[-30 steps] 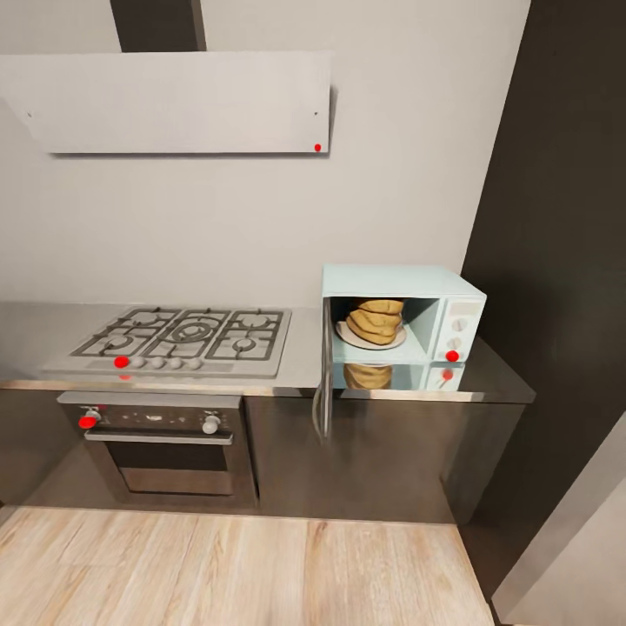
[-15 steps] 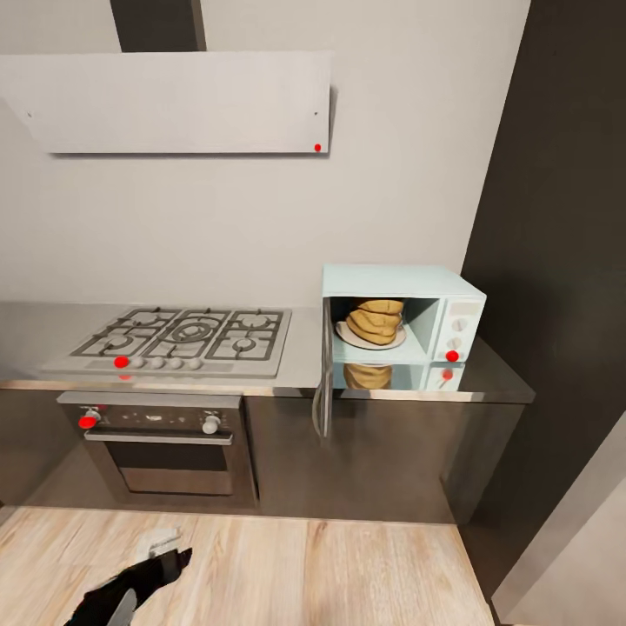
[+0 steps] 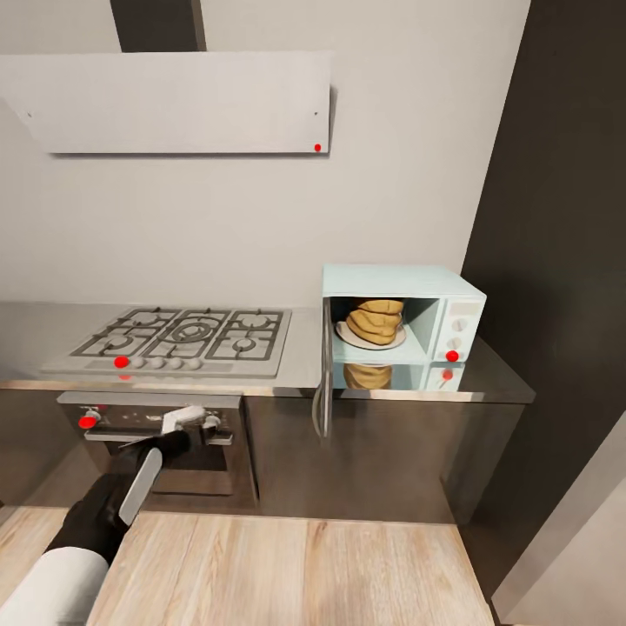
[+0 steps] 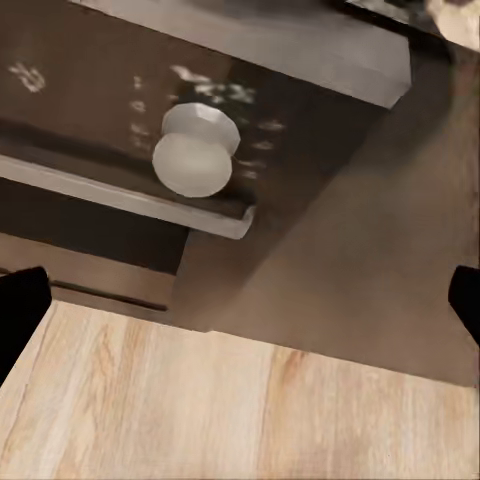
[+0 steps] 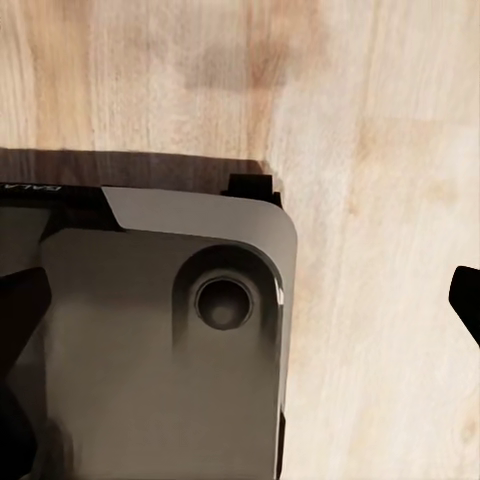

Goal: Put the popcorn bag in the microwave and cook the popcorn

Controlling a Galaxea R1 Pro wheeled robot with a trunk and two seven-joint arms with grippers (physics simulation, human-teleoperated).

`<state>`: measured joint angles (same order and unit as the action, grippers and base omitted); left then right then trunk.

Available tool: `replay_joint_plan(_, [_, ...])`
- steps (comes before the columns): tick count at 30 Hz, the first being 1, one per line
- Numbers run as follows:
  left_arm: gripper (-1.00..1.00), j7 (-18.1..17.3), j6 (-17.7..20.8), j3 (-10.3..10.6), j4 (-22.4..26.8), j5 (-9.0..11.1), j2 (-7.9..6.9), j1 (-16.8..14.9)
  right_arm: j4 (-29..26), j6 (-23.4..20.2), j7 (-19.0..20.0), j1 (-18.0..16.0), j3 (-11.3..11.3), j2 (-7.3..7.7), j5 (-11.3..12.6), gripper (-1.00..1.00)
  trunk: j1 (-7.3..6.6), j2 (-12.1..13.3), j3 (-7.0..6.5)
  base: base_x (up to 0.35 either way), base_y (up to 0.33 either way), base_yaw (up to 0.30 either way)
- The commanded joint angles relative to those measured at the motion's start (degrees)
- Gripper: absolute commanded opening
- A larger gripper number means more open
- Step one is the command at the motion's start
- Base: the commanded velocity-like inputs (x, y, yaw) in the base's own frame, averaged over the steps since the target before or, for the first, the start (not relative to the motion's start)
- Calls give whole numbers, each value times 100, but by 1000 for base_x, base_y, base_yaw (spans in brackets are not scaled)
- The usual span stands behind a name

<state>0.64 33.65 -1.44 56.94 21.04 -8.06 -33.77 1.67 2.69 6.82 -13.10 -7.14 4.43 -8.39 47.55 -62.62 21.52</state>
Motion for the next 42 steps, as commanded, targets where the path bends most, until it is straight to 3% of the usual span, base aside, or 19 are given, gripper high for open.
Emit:
replay_joint_plan(1, [100, 7, 63, -1, -6, 38, 47, -223, 18, 29, 14, -8, -50, 1, -58, 100, 0, -4, 7, 0, 0, 0])
replay_joint_plan(2, [100, 7, 68, 0, -8, 40, 55, -278, 18, 29, 15, -8, -51, 3, -58, 100, 0, -4, 7, 0, 0, 0])
replay_joint_plan(6, [100, -43, 117, 0, -278, 68, 106, -1015, 18, 29, 13, -8, -78, 13, -21, 100, 0, -4, 7, 0, 0, 0])
replay_joint_plan(8, [100, -63, 242, 4, -523, 65, 215, -1341, 18, 24, 12, -8, -83, 12, -17, 100, 0, -4, 7, 0, 0, 0])
replay_joint_plan(9, [100, -74, 348, 9, -723, 57, 383, -1570, 18, 22, 12, -8, -85, 0, -15, 100, 0, -4, 7, 0, 0, 0])
replay_joint_plan(11, [100, -89, 405, 15, -819, 48, 546, -1730, 18, 23, 17, -8, -86, -7, -22, 100, 0, -4, 7, 0, 0, 0])
replay_joint_plan(12, [100, -140, 427, 83, -852, 37, 815, -1816, 18, 9, 16, -8, -86, 1, -15, 100, 0, -4, 7, 0, 0, 0])
replay_joint_plan(14, [100, -389, 425, 170, -857, 33, 898, -1834, 18, 0, 15, -8, -89, 5, -11, 100, 0, -4, 7, 0, 0, 0])
replay_joint_plan(16, [100, -915, 420, 253, -874, 0, 917, -1840, 18, -3, 19, -8, -104, 13, 12, 100, 0, -4, 7, 0, 0, 0])
replay_joint_plan(17, [100, -1227, 417, 351, -886, -131, 914, -1842, 18, -4, 23, -8, -106, 14, 52, 100, 0, -4, 7, 0, 0, 0])
replay_joint_plan(18, [100, -1309, 417, 383, -889, -191, 914, -1842, 18, -4, 22, -8, -105, 14, 61, 100, 0, -4, 7, 0, 0, 0])
replay_joint_plan(19, [100, -1527, 416, 455, -896, -407, 913, -1843, 18, -5, 26, -8, -105, 14, 80, 100, 0, -4, 7, 0, 0, 0])
replay_joint_plan(21, [100, -1840, 415, 507, -906, -619, 909, -1843, 18, 1, 28, -8, -107, 19, 95, 100, 0, -4, 7, 0, 0, 0])
replay_joint_plan(26, [100, -2715, 379, 544, -959, -811, 856, -1843, 18, 11, 28, -8, -107, 15, 108, 100, 0, -4, 7, 0, 0, 0])
replay_joint_plan(31, [100, -2903, 371, 557, -968, -937, 851, -1843, 18, 5, 22, -8, -104, 3, 109, 100, 0, -4, 7, 0, 0, 0])
replay_joint_plan(42, [100, -2854, 356, 564, -978, -945, 924, -1843, 26, -51, 13, -8, -104, -39, 112, 100, 0, -4, 7, 0, 0, -44])
